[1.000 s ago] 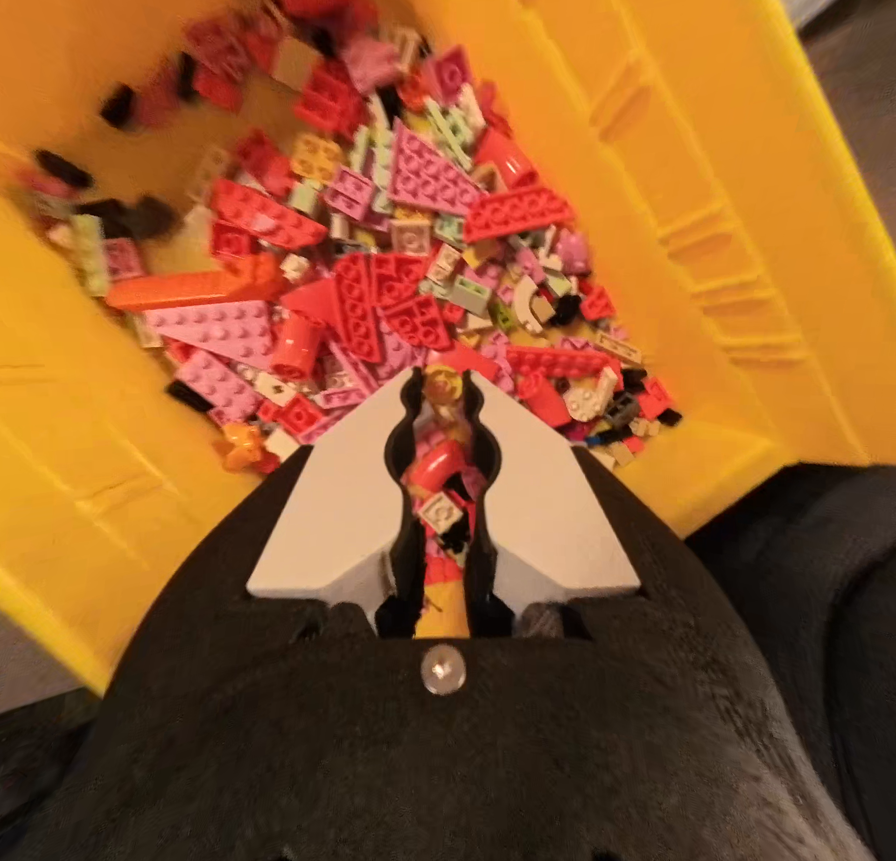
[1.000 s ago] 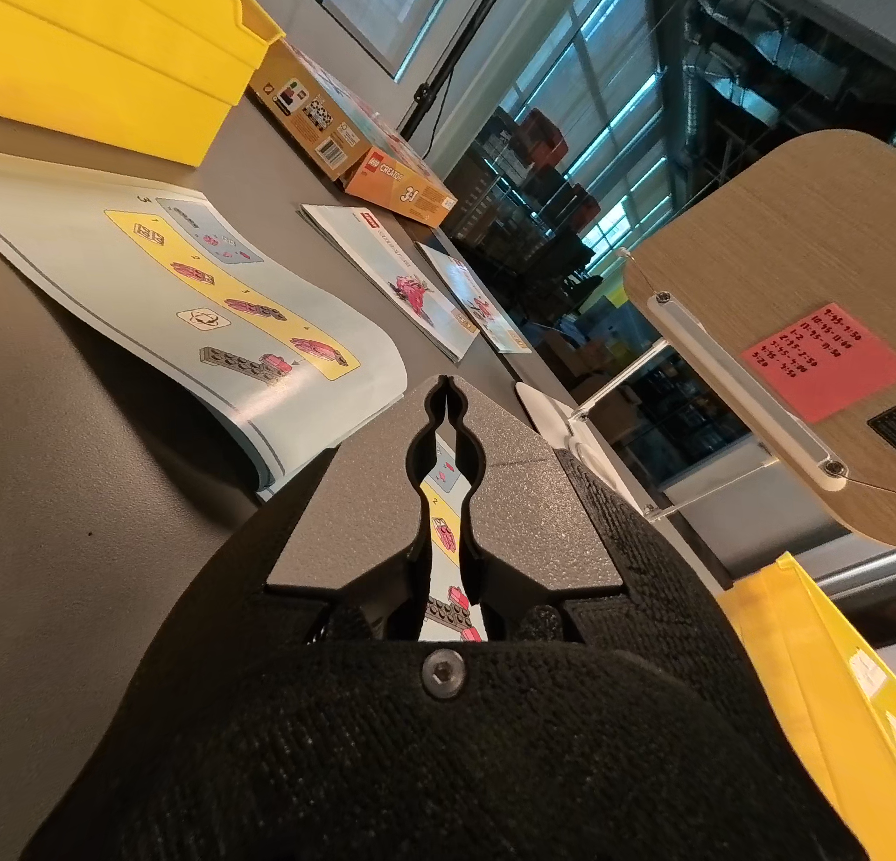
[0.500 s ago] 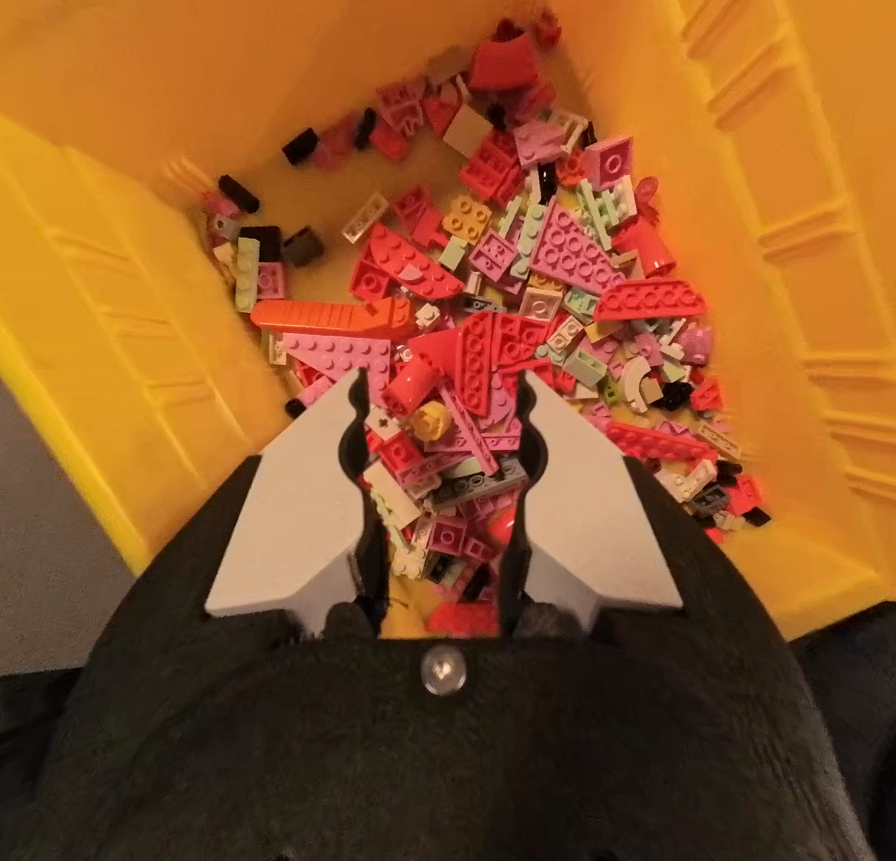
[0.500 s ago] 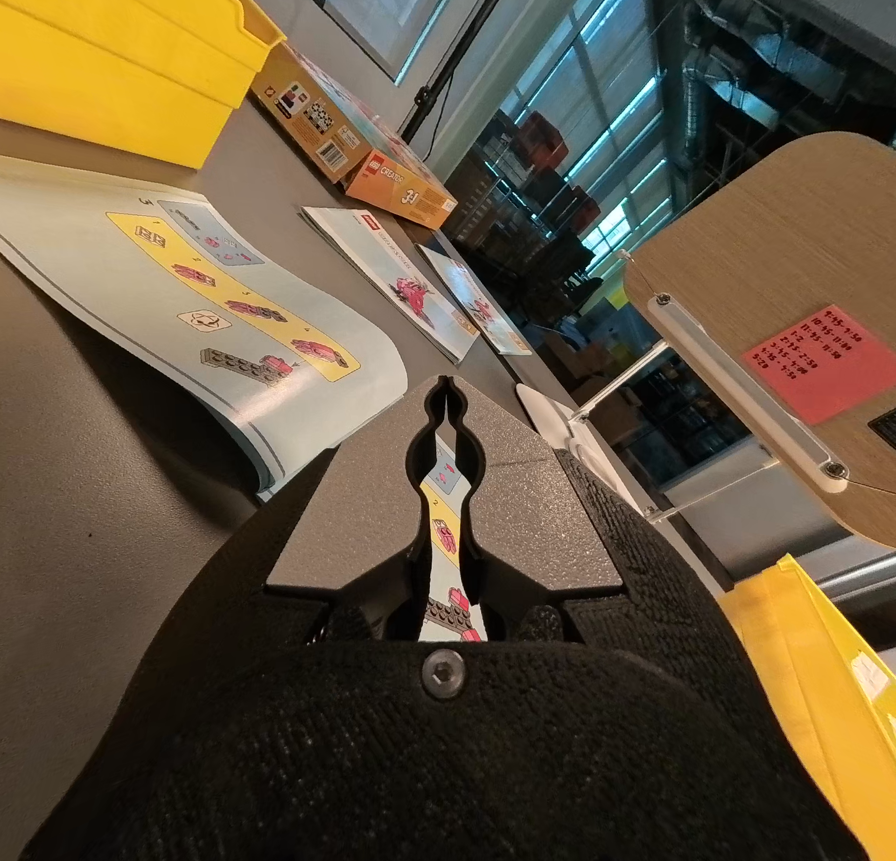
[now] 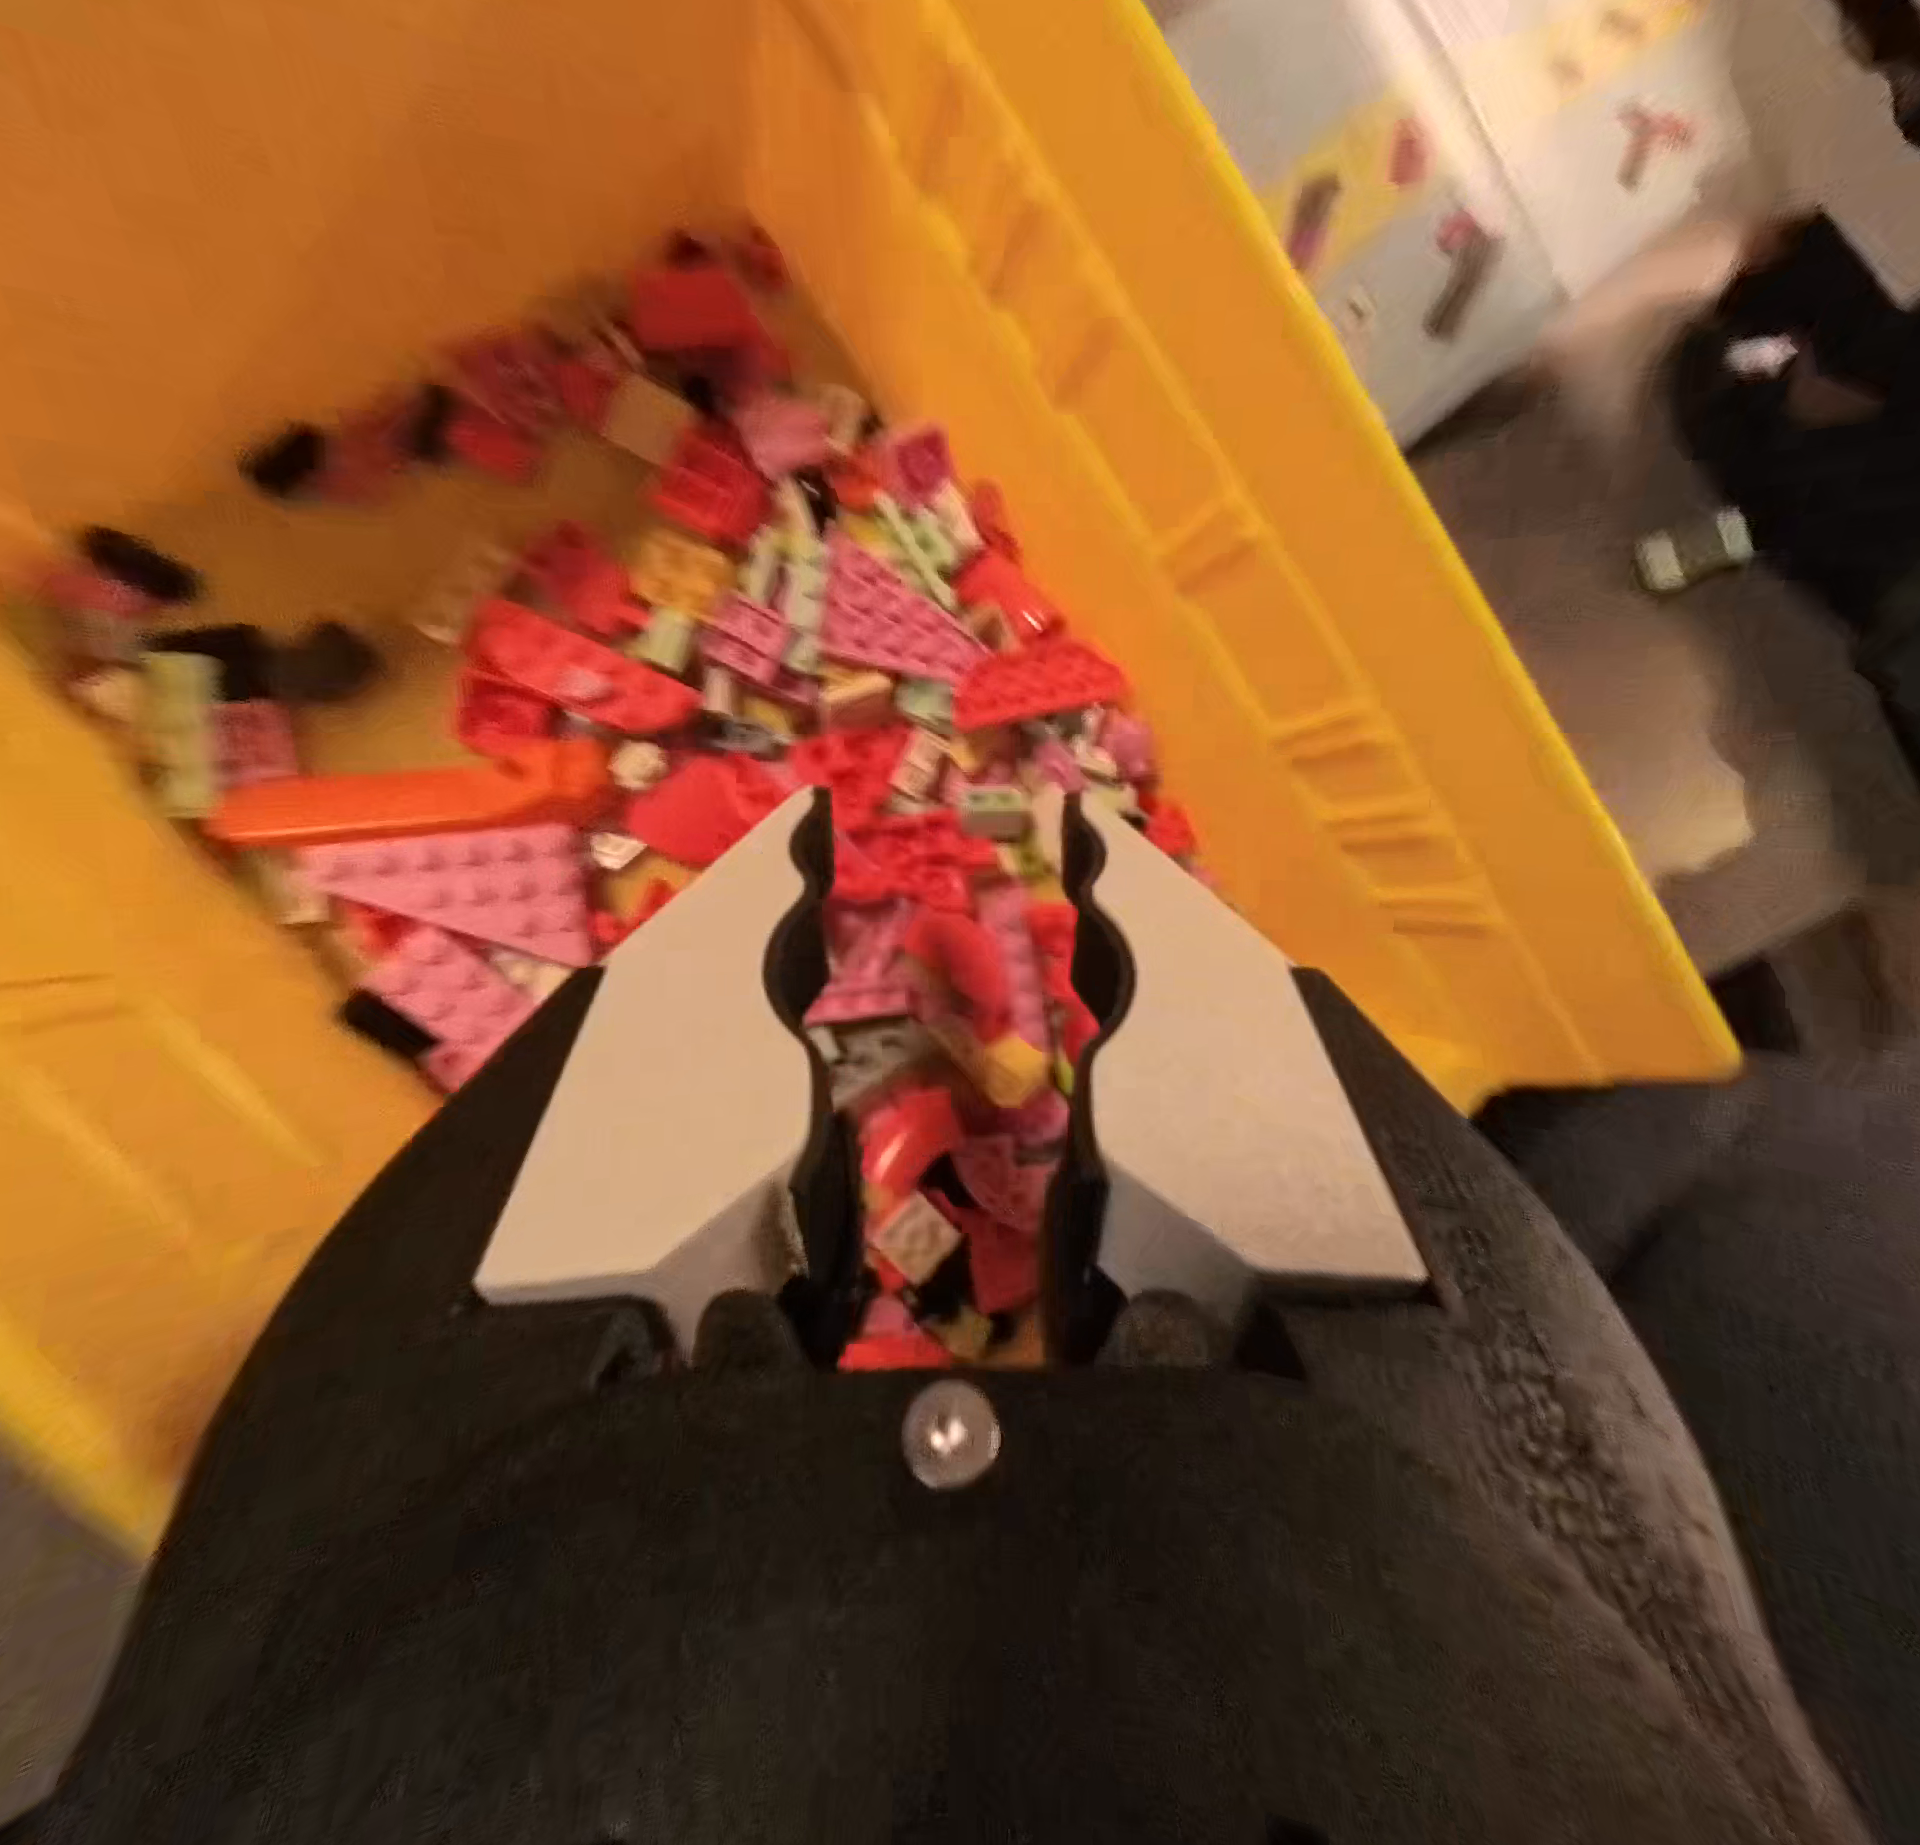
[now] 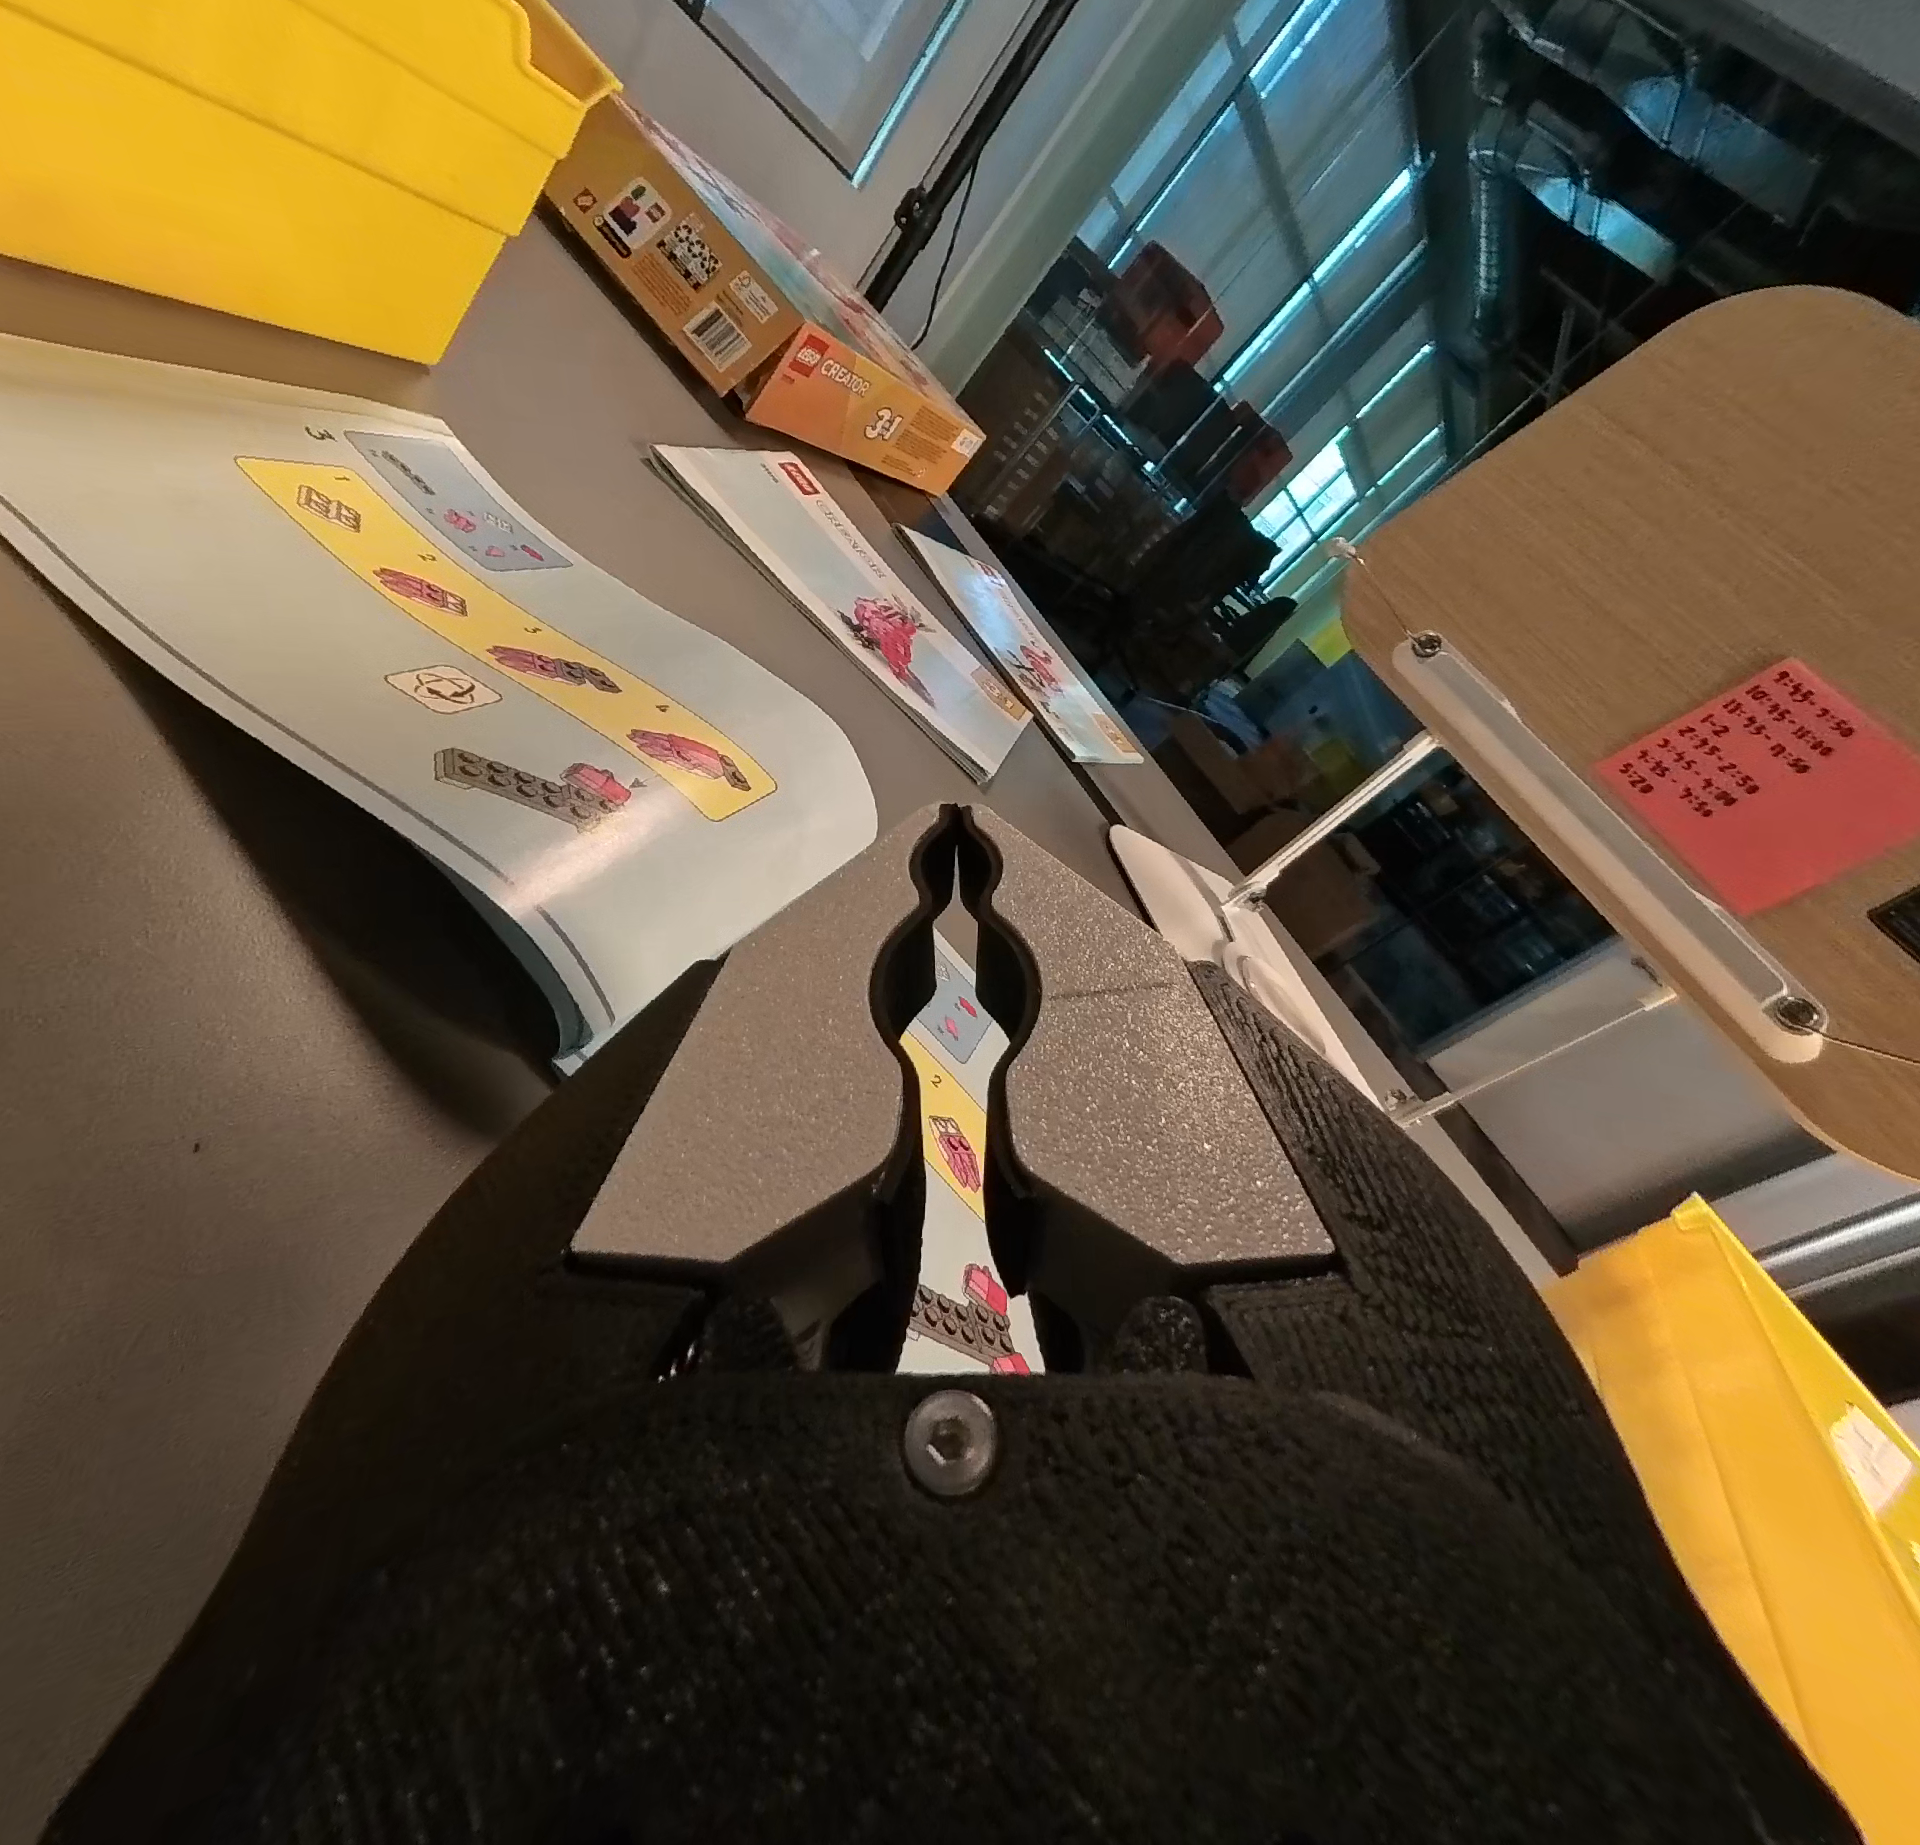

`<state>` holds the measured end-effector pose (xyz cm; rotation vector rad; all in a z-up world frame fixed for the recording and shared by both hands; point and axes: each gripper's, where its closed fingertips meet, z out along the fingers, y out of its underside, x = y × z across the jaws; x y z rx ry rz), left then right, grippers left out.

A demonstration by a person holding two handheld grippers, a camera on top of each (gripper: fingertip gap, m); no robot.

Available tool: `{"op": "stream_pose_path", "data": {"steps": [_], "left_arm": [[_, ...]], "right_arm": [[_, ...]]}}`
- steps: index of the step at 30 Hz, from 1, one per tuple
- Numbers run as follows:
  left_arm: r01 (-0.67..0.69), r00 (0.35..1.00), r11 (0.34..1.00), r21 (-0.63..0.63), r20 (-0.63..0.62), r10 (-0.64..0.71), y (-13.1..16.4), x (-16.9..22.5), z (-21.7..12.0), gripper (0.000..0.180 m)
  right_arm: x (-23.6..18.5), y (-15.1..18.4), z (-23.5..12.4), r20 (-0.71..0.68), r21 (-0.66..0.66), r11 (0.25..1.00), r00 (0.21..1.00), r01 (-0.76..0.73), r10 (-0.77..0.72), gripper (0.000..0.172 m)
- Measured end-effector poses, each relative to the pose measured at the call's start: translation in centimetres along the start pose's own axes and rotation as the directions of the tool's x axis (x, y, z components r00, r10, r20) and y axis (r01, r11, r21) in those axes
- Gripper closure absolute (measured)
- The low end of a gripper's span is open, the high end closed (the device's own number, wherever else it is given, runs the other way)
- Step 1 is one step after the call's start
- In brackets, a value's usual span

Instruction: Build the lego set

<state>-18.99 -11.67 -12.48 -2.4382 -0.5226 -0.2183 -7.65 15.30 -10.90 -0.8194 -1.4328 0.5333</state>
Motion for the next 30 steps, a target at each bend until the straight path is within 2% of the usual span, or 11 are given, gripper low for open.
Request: {"op": "stream_pose_path", "data": {"steps": [2,3,7,12,17,19,22,25,30], "left_arm": [[0.015,0.993,0.998,0.064,0.12,-0.023,-1.8,-2.3,-0.8,0.139],[0.022,0.985,0.998,0.055,0.169,-0.031,-2.0,-3.3,-0.9,0.138],[0.027,0.948,0.991,-0.135,0.319,0.018,-0.8,-6.8,0.3,0.133],[0.082,0.937,0.971,-0.225,0.35,0.002,-0.2,-8.9,1.8,0.129],[0.11,0.951,0.951,-0.289,0.308,-0.016,0.7,-8.5,2.6,0.123],[0.104,0.954,0.95,-0.296,0.3,-0.011,0.7,-8.4,2.8,0.132],[0.086,0.952,0.949,-0.302,0.305,0.011,0.4,-8.6,2.8,0.177],[0.071,0.944,0.947,-0.315,0.329,0.039,0.1,-9.4,2.6,0.178],[0.061,0.923,0.975,-0.216,0.385,0.028,-2.5,-10.7,1.4,0.178]], "right_arm": [[0.0,0.0,0.0,0.0,0.002,1.0,1.0,0.001,-0.001,0.172],[0.0,0.0,0.0,-0.001,0.003,1.0,1.0,0.0,0.0,0.172],[0.0,0.0,0.0,0.0,0.003,1.0,1.0,0.0,0.0,0.172],[0.0,-0.1,0.0,0.001,0.005,1.0,1.0,-0.001,0.001,0.172],[0.0,-0.1,0.0,0.003,0.005,1.0,1.0,0.0,0.0,0.172],[0.0,-0.1,0.0,0.004,0.005,1.0,1.0,0.0,0.0,0.172],[-0.1,-0.1,0.0,0.005,0.005,1.0,1.0,0.001,-0.001,0.172],[-0.1,-0.1,0.0,0.005,0.006,1.0,1.0,0.0,0.0,0.172],[-0.1,-0.1,0.0,0.007,0.006,1.0,1.0,0.0,0.0,0.172]]}}
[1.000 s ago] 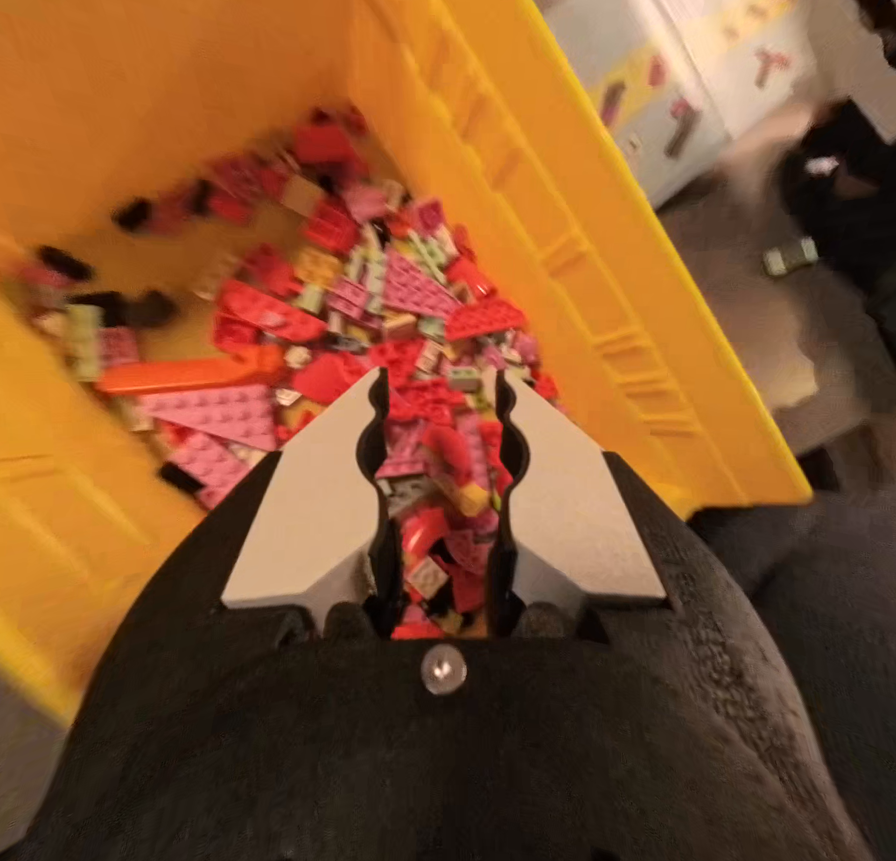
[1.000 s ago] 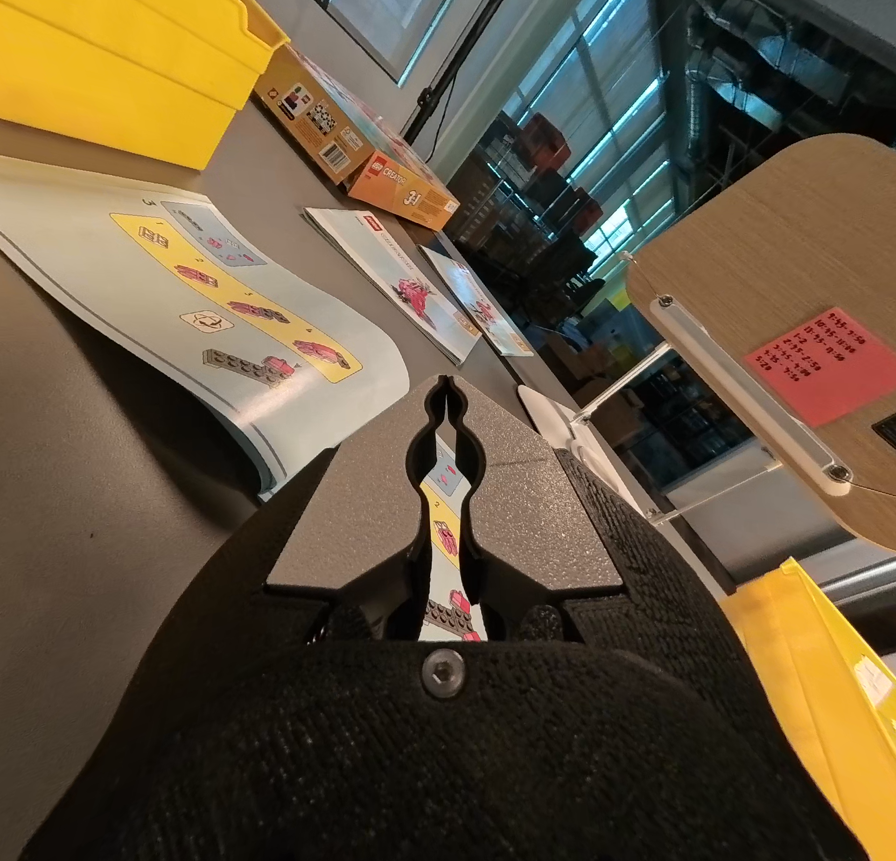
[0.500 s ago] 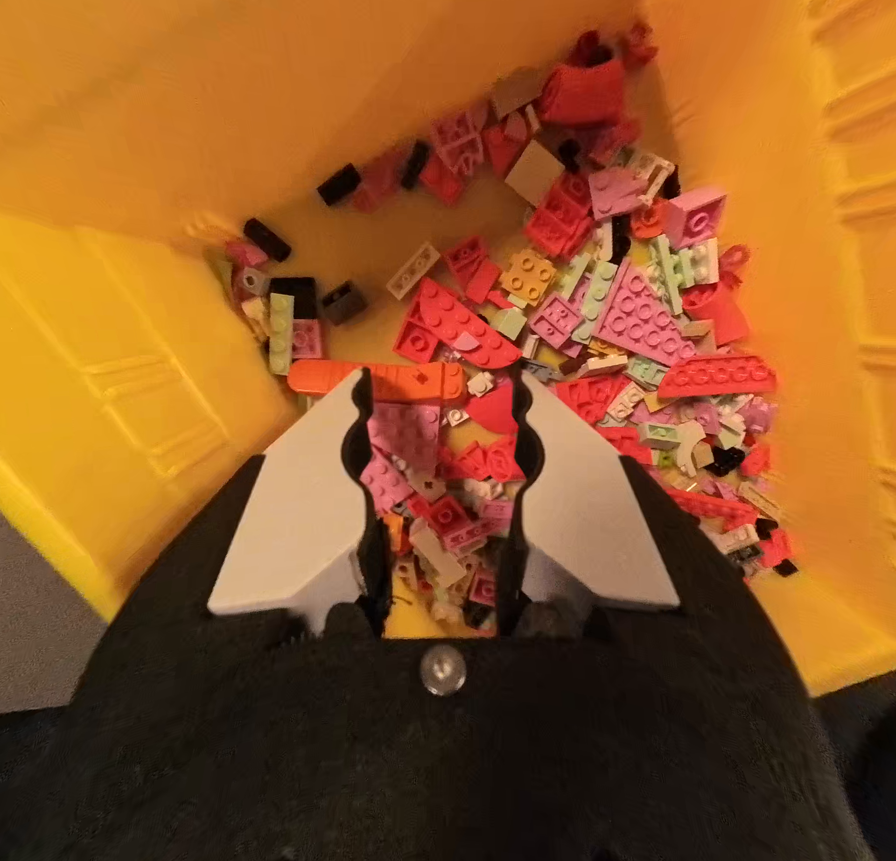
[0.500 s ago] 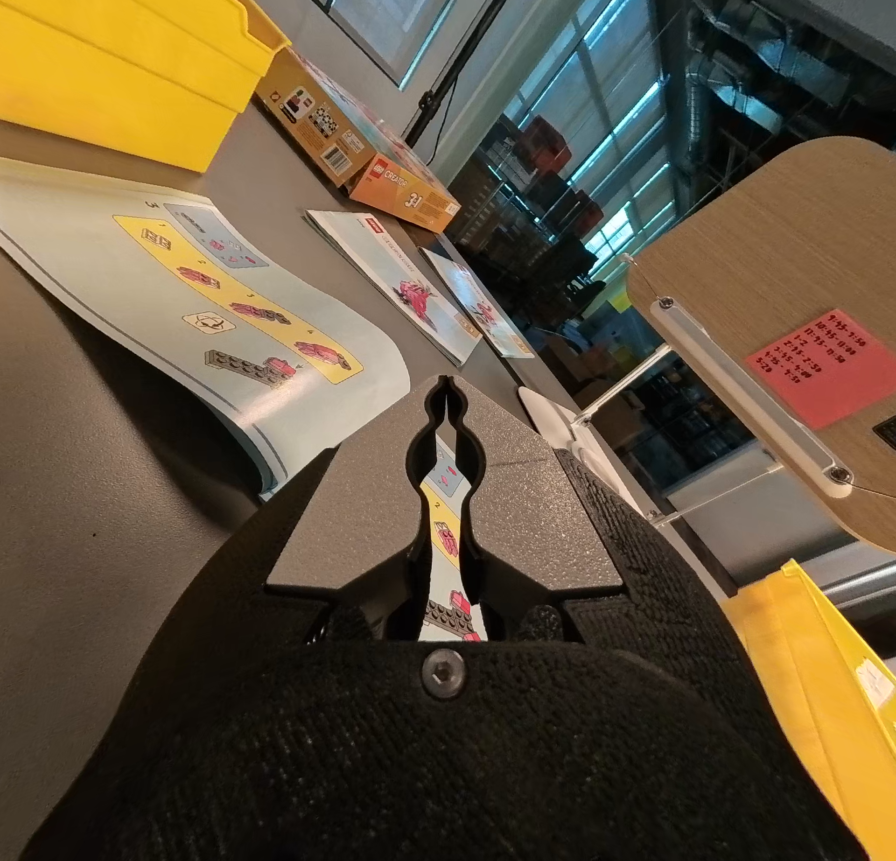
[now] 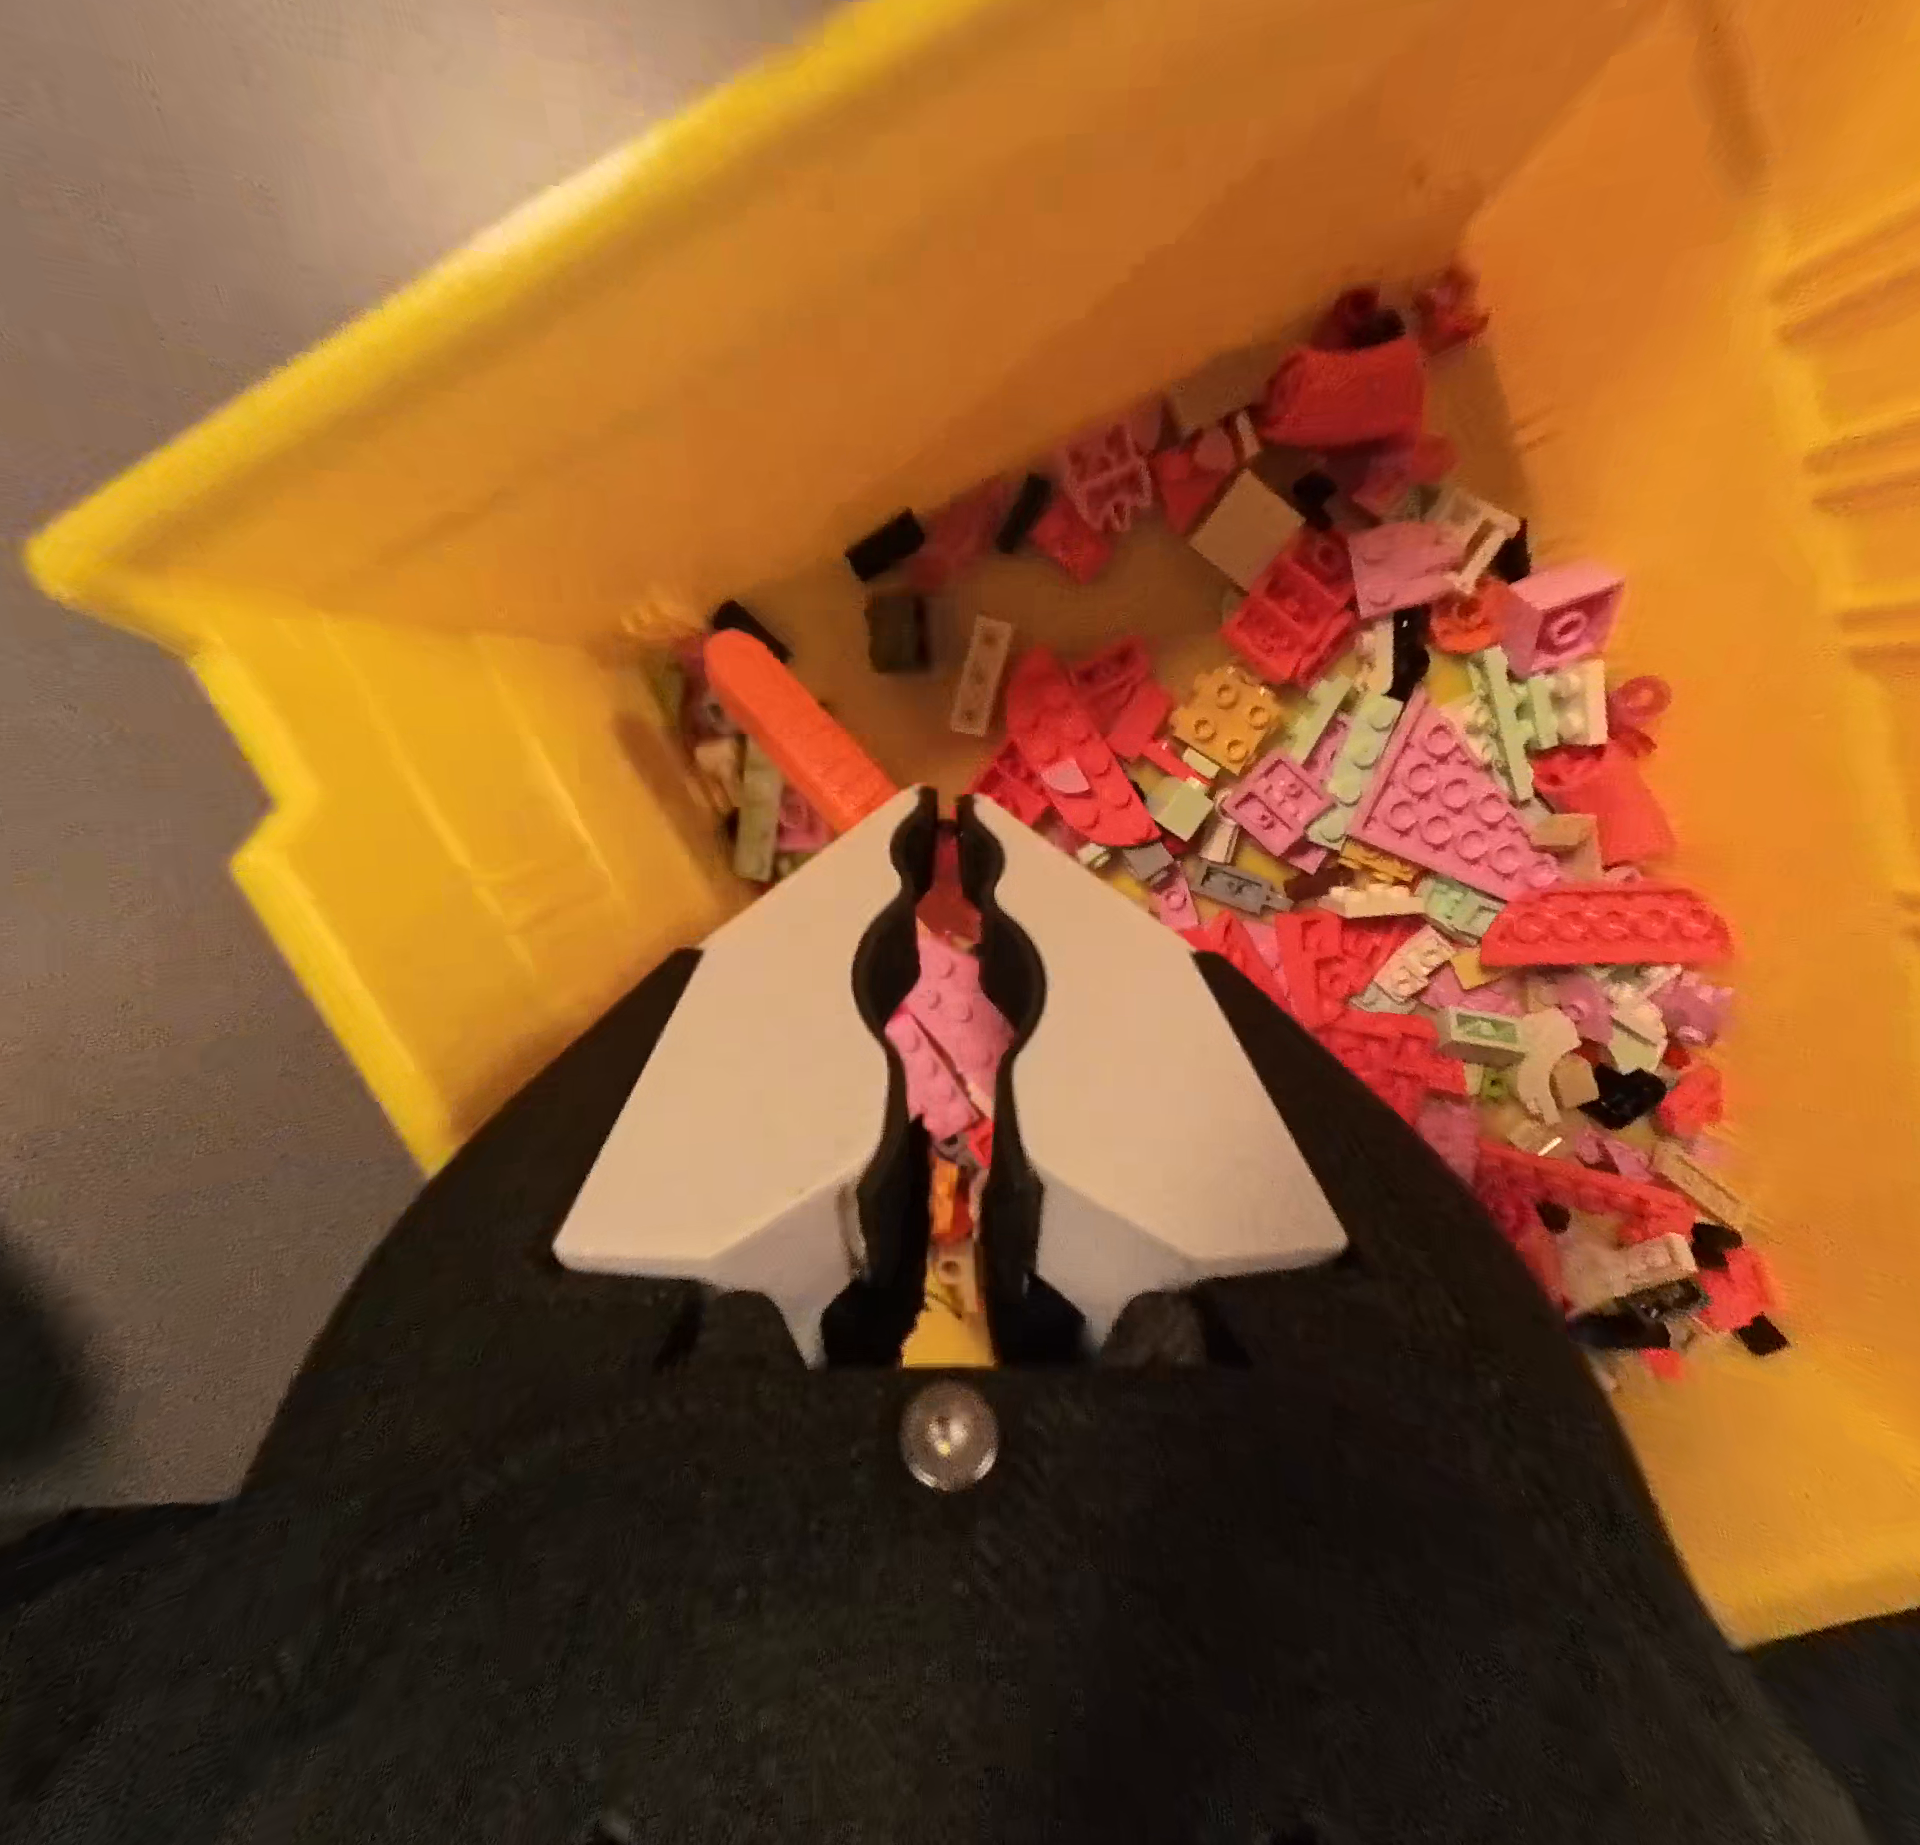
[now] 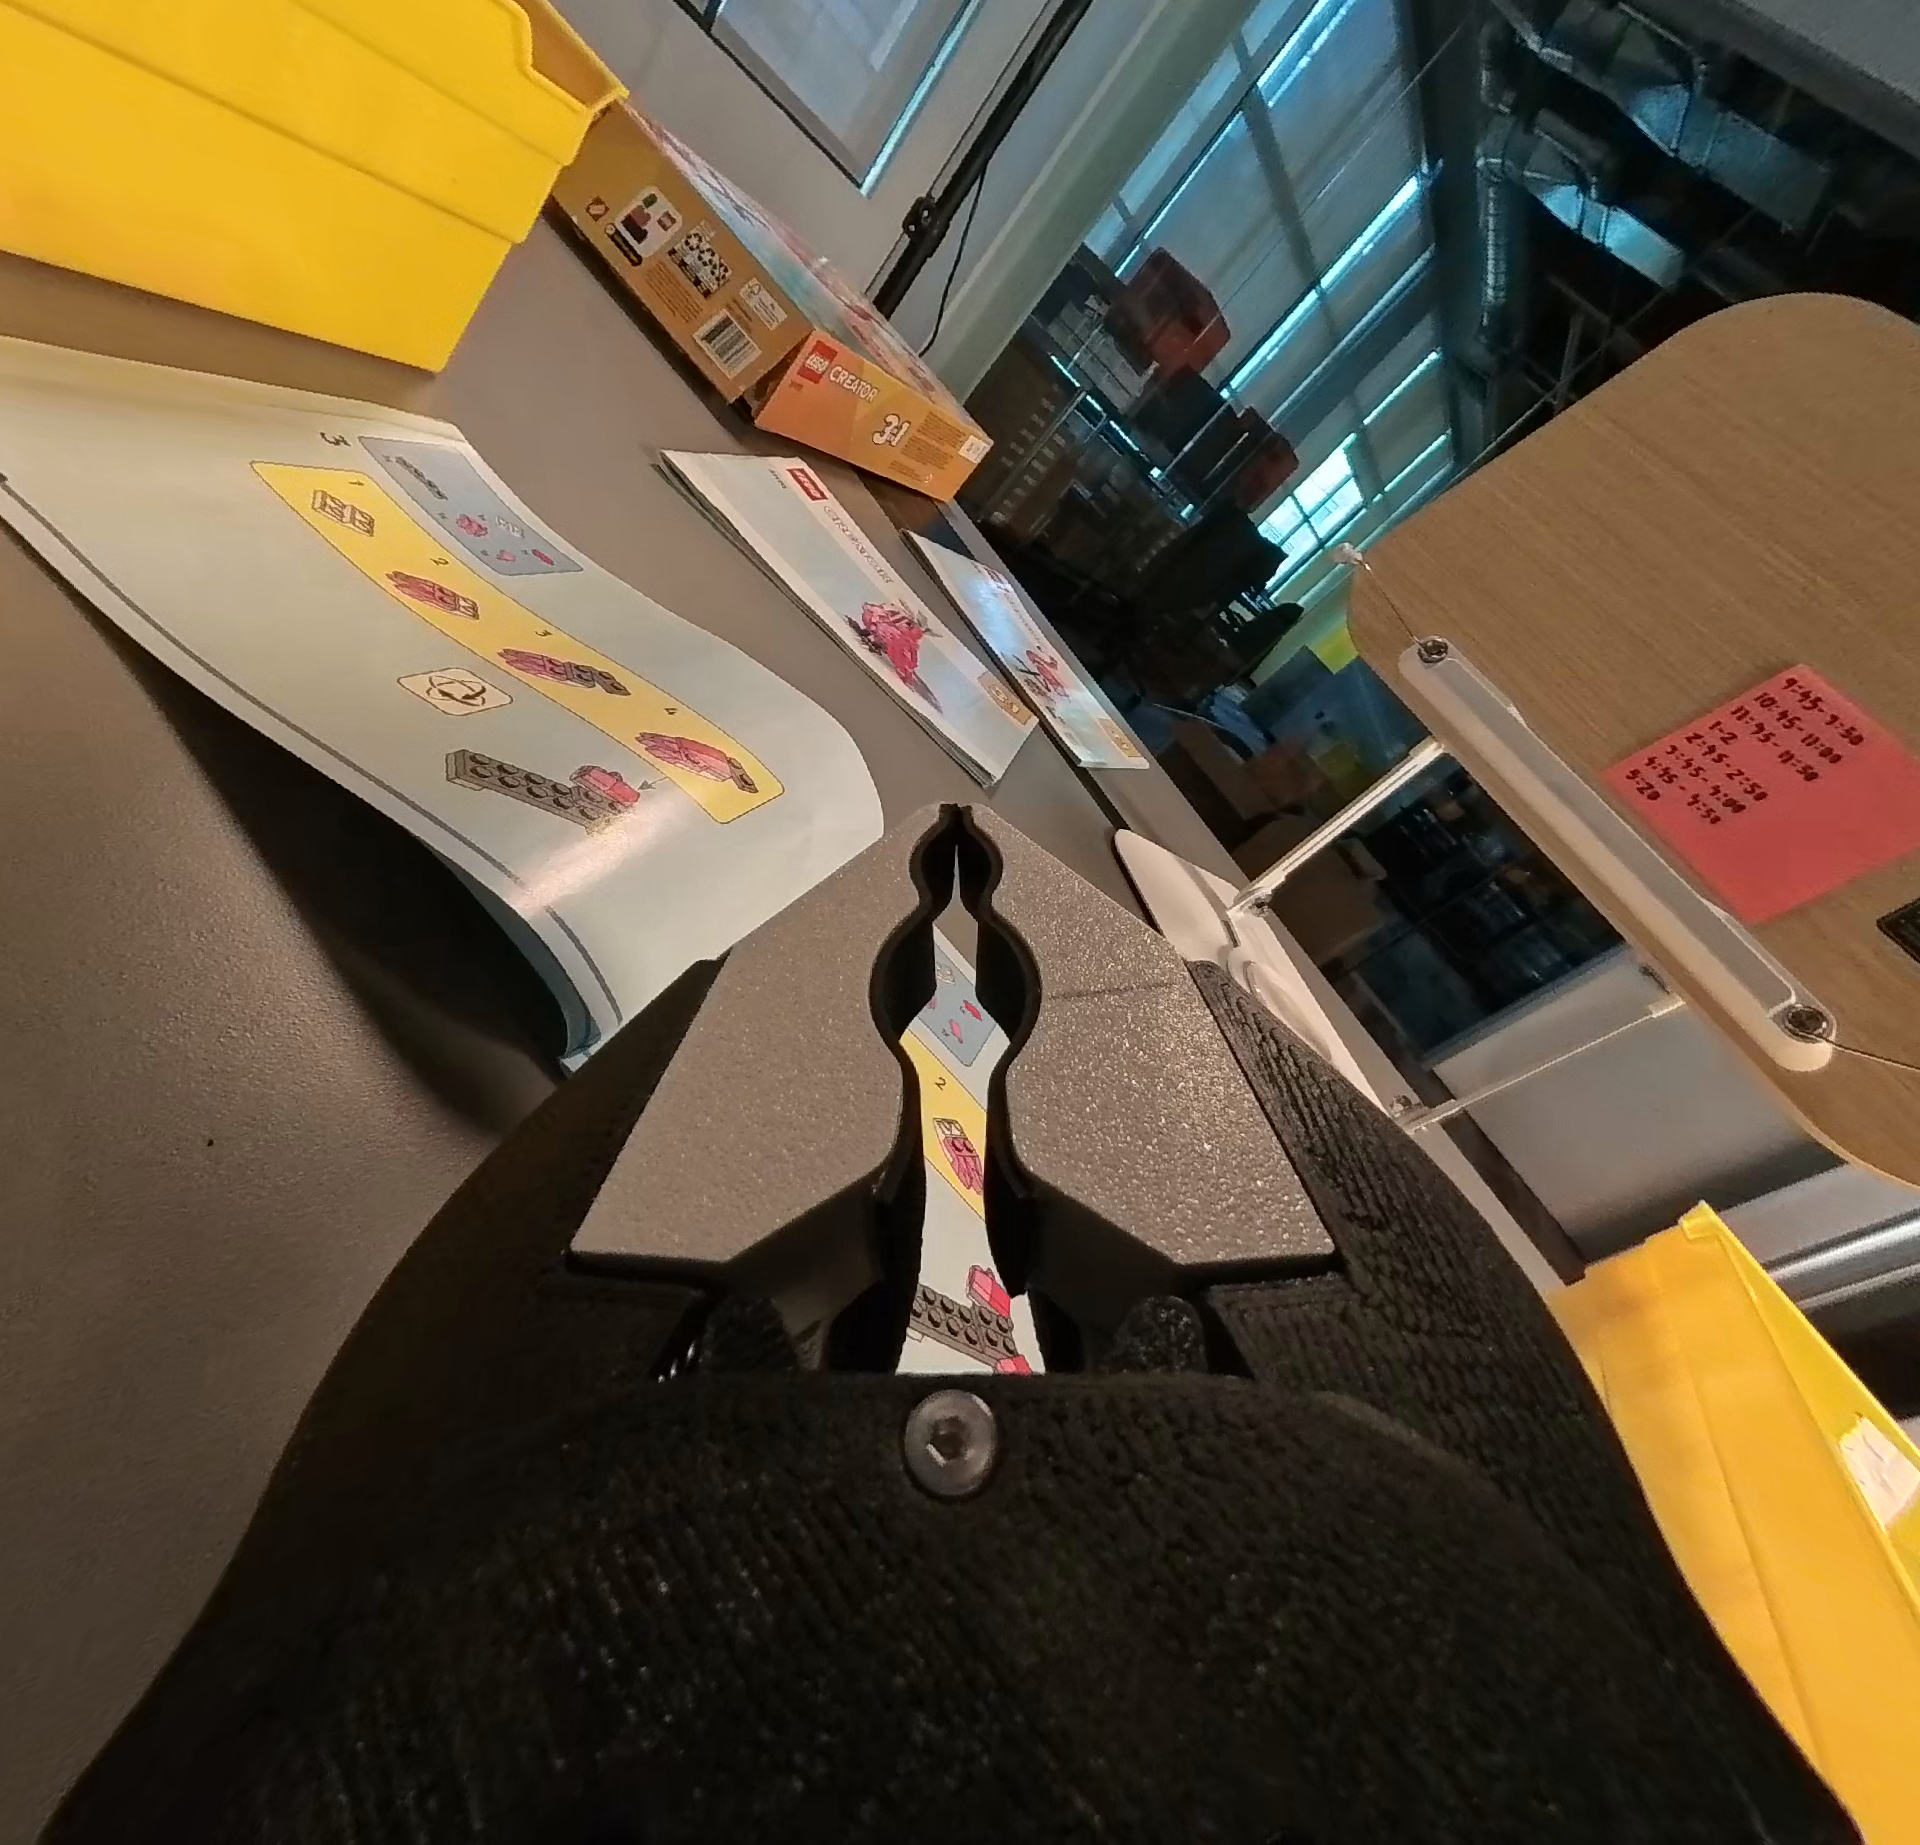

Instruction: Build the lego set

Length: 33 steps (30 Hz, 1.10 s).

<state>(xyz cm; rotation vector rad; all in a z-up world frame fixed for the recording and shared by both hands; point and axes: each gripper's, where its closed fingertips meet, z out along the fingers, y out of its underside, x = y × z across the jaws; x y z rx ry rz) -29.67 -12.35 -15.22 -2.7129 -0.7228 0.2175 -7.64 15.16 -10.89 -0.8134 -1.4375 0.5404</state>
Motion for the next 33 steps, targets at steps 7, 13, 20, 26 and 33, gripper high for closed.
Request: {"op": "stream_pose_path", "data": {"steps": [7,13,20,26,33], "left_arm": [[0.009,0.992,0.999,-0.051,-0.121,-0.015,0.3,1.6,0.0,0.144],[-0.002,0.999,0.97,-0.244,-0.048,-0.01,4.0,1.6,0.0,0.118],[0.014,1.0,0.942,-0.335,0.017,-0.009,5.5,0.5,0.6,0.159],[-0.025,0.999,0.986,-0.166,0.043,0.033,2.5,-0.2,0.3,0.16],[-0.025,0.999,0.991,-0.129,0.037,0.03,1.7,-0.6,0.6,0.159]], "right_arm": [[0.0,0.0,0.0,-0.001,0.002,1.0,1.0,0.0,0.0,0.172],[0.0,0.0,0.0,0.001,0.001,1.0,1.0,0.001,-0.001,0.172],[0.0,-0.1,-0.1,0.002,0.004,1.0,1.0,0.0,0.0,0.172],[0.0,-0.1,-0.1,0.003,0.004,1.0,1.0,0.0,0.0,0.172],[0.0,-0.1,0.0,0.003,0.004,1.0,1.0,0.001,-0.001,0.172]]}}
